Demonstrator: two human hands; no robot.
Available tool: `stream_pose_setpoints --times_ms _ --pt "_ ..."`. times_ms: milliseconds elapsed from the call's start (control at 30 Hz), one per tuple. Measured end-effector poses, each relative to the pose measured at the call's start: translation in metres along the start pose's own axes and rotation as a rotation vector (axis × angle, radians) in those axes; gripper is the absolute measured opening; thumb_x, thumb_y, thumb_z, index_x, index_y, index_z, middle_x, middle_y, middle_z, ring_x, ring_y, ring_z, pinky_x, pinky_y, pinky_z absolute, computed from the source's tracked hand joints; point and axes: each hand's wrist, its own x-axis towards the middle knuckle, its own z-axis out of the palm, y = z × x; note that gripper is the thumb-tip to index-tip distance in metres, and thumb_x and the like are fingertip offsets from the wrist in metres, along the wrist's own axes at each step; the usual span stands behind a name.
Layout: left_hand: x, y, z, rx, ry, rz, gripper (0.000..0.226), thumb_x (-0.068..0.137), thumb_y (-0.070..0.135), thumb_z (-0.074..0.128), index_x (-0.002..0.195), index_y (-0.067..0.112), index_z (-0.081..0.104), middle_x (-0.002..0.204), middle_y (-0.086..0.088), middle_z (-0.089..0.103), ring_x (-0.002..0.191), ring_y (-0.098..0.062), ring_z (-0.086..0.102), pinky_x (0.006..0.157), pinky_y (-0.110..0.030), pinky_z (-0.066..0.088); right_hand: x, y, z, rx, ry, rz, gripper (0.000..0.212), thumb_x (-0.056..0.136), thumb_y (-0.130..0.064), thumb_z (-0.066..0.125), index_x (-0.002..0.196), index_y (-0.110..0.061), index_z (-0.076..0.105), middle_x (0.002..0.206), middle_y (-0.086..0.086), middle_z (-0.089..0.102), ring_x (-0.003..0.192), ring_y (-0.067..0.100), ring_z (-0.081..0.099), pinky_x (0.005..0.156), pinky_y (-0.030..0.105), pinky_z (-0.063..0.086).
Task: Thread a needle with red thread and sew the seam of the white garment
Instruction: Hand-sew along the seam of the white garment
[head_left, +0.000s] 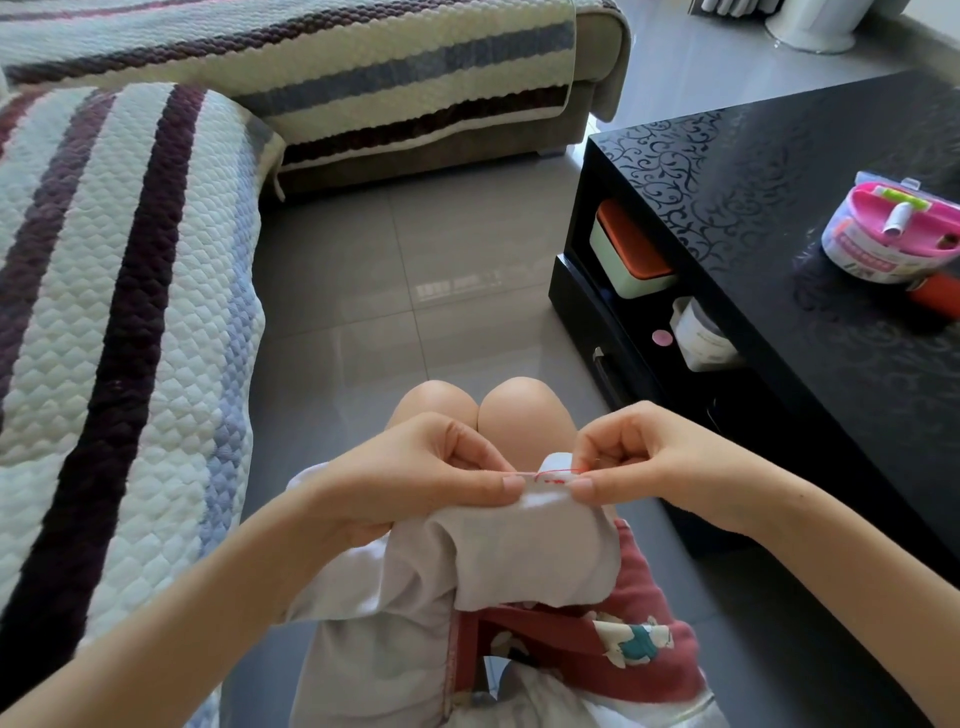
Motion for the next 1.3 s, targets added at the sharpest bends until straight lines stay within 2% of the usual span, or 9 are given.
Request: stream_pose_setpoints --times_ms 133,233,300,433,567,800,1033,1200,1300 --pt "0.007 -0.007 0.008 0.032 0.085 -0.011 0.011 0.082 0.017 0.073 0.083 0.007 0.076 0.076 -0.005 0.073 0.069 -0.007 0.065 0.066 -0.019 0.053 -0.001 0.008 0.003 -0.089 0.114 0.052 0.012 0.083 -0.005 0.071 0.073 -0.002 0.066 0.06 0.002 0.06 0.056 0.004 0.053 0.055 0.013 0.041" --pt "0.013 -0.014 0.013 0.046 0.146 -0.029 0.015 0.082 0.019 0.074 0.086 0.005 0.076 0.088 -0.014 0.075 0.079 -0.014 0.067 0.079 -0.031 0.054 -0.004 0.018 0.011 -0.28 0.232 -0.061 0.009 0.087 -0.018 0.068 0.093 -0.011 0.066 0.058 -0.004 0.043 0.053 0.004 0.039 0.053 0.017 0.033" --pt "0.015 -0.015 0.013 0.047 0.166 -0.041 0.015 0.082 0.02 0.074 0.086 0.005 0.077 0.089 -0.014 0.075 0.081 -0.016 0.067 0.082 -0.034 0.054 -0.009 0.022 0.017 -0.343 0.289 -0.153 0.008 0.092 -0.018 0.06 0.1 -0.016 0.06 0.057 -0.008 0.044 0.053 0.005 0.04 0.054 0.016 0.034" --pt "0.015 -0.013 0.012 0.072 0.184 -0.038 0.013 0.083 0.02 0.073 0.085 0.007 0.077 0.088 -0.012 0.075 0.079 -0.014 0.067 0.082 -0.034 0.054 -0.014 0.024 0.03 -0.553 0.438 -0.314 0.011 0.089 -0.022 0.055 0.085 -0.017 0.064 0.059 -0.01 0.058 0.052 0.011 0.053 0.05 0.025 0.041" --pt "0.016 -0.011 0.011 0.08 0.194 -0.022 0.012 0.084 0.019 0.072 0.086 0.008 0.077 0.089 -0.01 0.075 0.08 -0.013 0.068 0.084 -0.035 0.055 -0.013 0.023 0.036 -0.588 0.511 -0.325 0.024 0.081 -0.034 0.051 0.078 -0.016 0.067 0.049 -0.008 0.052 0.045 0.014 0.048 0.045 0.027 0.041" --pt "0.015 -0.012 0.01 0.054 0.184 -0.017 0.012 0.085 0.017 0.071 0.088 0.006 0.077 0.09 -0.011 0.075 0.081 -0.012 0.068 0.083 -0.032 0.055 -0.01 0.023 0.038 -0.62 0.536 -0.299 0.014 0.078 -0.021 0.056 0.075 -0.013 0.068 0.048 -0.002 0.053 0.046 0.018 0.049 0.046 0.03 0.041" --pt "0.015 -0.011 0.009 0.093 0.196 0.003 0.012 0.084 0.018 0.073 0.088 0.008 0.077 0.087 -0.009 0.076 0.078 -0.008 0.067 0.081 -0.028 0.054 -0.008 0.021 0.039 -0.655 0.514 -0.304 0.011 0.078 -0.019 0.057 0.074 -0.015 0.067 0.049 -0.011 0.049 0.046 0.011 0.046 0.045 0.015 0.035" --pt "0.015 -0.013 0.01 0.182 0.221 0.068 0.006 0.083 0.017 0.073 0.084 0.014 0.078 0.085 -0.005 0.076 0.082 -0.009 0.068 0.085 -0.033 0.054 -0.006 0.018 0.043 -0.71 0.53 -0.296 0.012 0.075 -0.016 0.055 0.067 -0.011 0.063 0.044 -0.013 0.034 0.04 0.008 0.035 0.042 0.019 0.031" --pt "0.013 -0.013 0.015 0.213 0.201 0.128 0.005 0.083 0.014 0.073 0.082 0.014 0.078 0.08 0.0 0.075 0.076 -0.003 0.066 0.074 -0.021 0.052 -0.001 0.018 0.05 -0.735 0.546 -0.279 0.015 0.075 -0.017 0.052 0.064 -0.012 0.06 0.044 -0.015 0.027 0.039 0.003 0.029 0.04 0.026 0.03"
